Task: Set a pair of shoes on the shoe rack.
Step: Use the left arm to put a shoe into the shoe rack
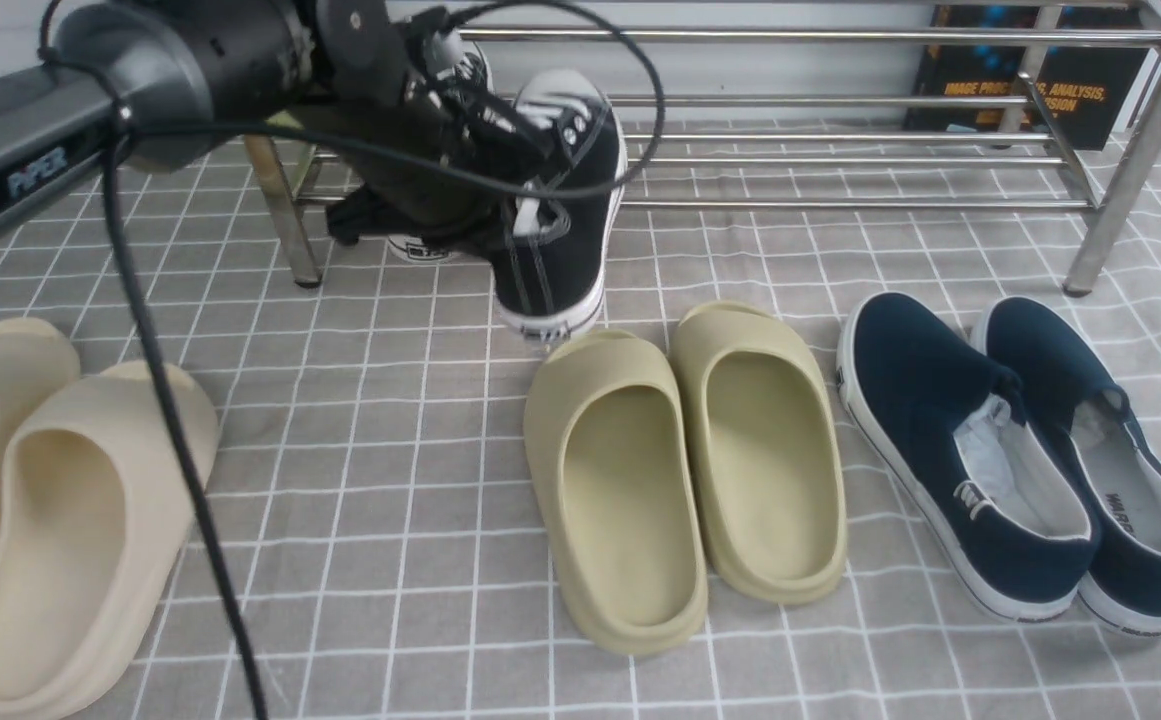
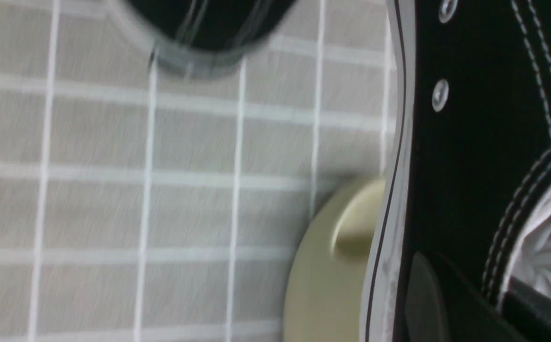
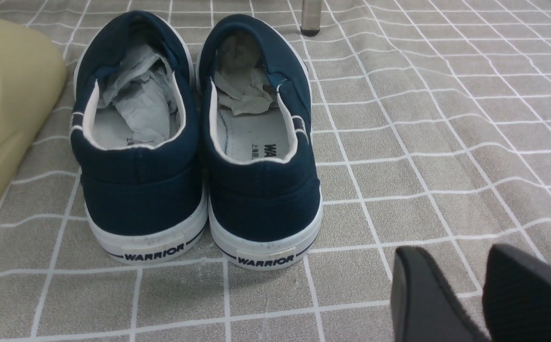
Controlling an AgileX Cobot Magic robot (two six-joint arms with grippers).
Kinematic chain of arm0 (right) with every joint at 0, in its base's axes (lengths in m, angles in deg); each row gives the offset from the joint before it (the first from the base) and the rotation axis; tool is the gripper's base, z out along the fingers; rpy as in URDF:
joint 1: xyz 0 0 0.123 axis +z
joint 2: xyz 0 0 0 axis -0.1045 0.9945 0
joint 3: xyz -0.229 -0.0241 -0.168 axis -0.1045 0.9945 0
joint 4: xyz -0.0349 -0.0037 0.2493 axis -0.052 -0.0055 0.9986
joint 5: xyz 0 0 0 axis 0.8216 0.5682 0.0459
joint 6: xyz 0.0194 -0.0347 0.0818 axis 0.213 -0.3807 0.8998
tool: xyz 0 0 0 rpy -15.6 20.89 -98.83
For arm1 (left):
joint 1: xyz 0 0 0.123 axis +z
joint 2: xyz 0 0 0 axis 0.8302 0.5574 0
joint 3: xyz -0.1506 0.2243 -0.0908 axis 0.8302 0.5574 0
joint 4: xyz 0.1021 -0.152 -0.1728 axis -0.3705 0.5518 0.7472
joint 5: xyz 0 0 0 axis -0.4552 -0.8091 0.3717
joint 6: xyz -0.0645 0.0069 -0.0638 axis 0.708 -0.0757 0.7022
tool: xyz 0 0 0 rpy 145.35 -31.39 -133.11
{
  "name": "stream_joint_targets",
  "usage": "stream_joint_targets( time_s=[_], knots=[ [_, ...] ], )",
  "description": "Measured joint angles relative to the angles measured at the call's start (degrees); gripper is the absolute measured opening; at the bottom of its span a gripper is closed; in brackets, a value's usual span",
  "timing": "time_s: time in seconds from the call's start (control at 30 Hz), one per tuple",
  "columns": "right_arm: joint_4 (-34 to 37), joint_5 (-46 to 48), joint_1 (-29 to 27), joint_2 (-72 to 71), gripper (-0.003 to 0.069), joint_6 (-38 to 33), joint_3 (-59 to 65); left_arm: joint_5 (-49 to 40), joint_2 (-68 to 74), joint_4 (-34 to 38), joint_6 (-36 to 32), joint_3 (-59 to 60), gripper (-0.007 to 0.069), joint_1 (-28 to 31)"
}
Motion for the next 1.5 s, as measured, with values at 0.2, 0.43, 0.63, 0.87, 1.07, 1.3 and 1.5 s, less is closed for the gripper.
stream_joint_targets(
  time_s=[0.2, 0.43, 0.63, 0.87, 1.07, 1.3, 1.5],
  knots=[
    [0.0, 0.0, 0.0, 0.0, 0.0239, 0.0, 0.0, -1.3, 8.2, 0.0, 0.3, -10.6, -0.0013, 1.7],
    [0.0, 0.0, 0.0, 0.0, 0.0239, 0.0, 0.0, -3.5, 15.7, 0.0, 0.4, -22.0, -0.0013, 3.1],
    [0.0, 0.0, 0.0, 0.0, 0.0239, 0.0, 0.0, -1.2, 16.8, -1.7, -0.1, -24.4, -0.0013, 3.2],
    [0.0, 0.0, 0.0, 0.0, 0.0239, 0.0, 0.0, -0.5, 17.0, -5.3, -0.4, -24.5, -0.0007, 3.2],
    [0.0, 0.0, 0.0, 0.0, 0.0239, 0.0, 0.0, 1.0, 17.1, -6.1, -0.4, -24.7, 0.0065, 3.2],
    [0.0, 0.0, 0.0, 0.0, 0.0239, 0.0, 0.0, -0.5, 16.3, -6.2, -0.5, -25.1, 0.0209, 3.2],
    [0.0, 0.0, 0.0, 0.0, 0.0239, 0.0, 0.0, -9.5, 10.2, -6.8, -3.0, -25.1, 0.0219, 3.2]
  ],
)
